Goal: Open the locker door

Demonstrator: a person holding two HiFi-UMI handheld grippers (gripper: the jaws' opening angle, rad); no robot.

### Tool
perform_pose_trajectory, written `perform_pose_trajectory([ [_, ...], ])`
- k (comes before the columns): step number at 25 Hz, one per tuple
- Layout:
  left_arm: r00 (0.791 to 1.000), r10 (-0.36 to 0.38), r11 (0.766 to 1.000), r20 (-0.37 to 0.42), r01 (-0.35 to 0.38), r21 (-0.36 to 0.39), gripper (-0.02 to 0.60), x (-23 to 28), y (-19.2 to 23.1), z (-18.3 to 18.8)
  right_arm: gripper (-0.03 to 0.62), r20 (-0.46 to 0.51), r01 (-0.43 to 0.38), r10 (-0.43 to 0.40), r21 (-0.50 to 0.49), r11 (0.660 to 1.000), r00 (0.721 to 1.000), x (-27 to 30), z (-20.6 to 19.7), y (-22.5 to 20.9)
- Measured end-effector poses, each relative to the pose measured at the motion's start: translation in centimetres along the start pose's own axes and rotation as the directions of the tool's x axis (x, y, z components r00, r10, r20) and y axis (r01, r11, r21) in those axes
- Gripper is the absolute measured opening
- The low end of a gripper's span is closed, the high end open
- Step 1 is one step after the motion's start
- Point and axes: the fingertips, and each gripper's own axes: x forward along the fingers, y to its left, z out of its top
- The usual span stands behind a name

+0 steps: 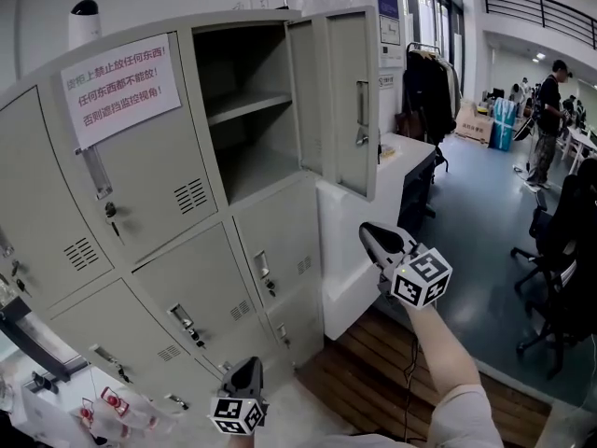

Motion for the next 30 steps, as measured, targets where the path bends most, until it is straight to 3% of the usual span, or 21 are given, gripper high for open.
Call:
perform_pose_trajectory([
  [7, 1.000, -0.010, 0.998, 0.019, 0.008, 0.063, 0.008, 0.4, 0.2, 1.3, 0.018, -0.048, -0.007, 0.011, 0.084, 0.996, 0.999, -2.5, -6.7, 4.9],
  [13, 0.999, -0.006, 0.997, 0.043, 0.003, 0.079, 0.008, 0.8, 0.1, 2.2, 0.017, -0.131, -0.015, 0.023, 0.060, 0.998, 0.991, -3.3, -12.2, 8.5],
  [20, 0.999, 0.005, 0.997, 0.046, -0.009, 0.076, 0.008, 0.8, 0.0, 1.9, 0.014, -0.125, -0.008, 0.025, 0.140, 0.990, 0.992, -4.7, -14.8, 11.7],
  [30, 0.999, 0.011, 0.997, 0.049, -0.015, 0.079, 0.008, 0.9, 0.3, 2.0, 0.014, -0.175, -0.021, 0.047, 0.148, 0.989, 0.983, -4.8, -17.2, 14.4],
])
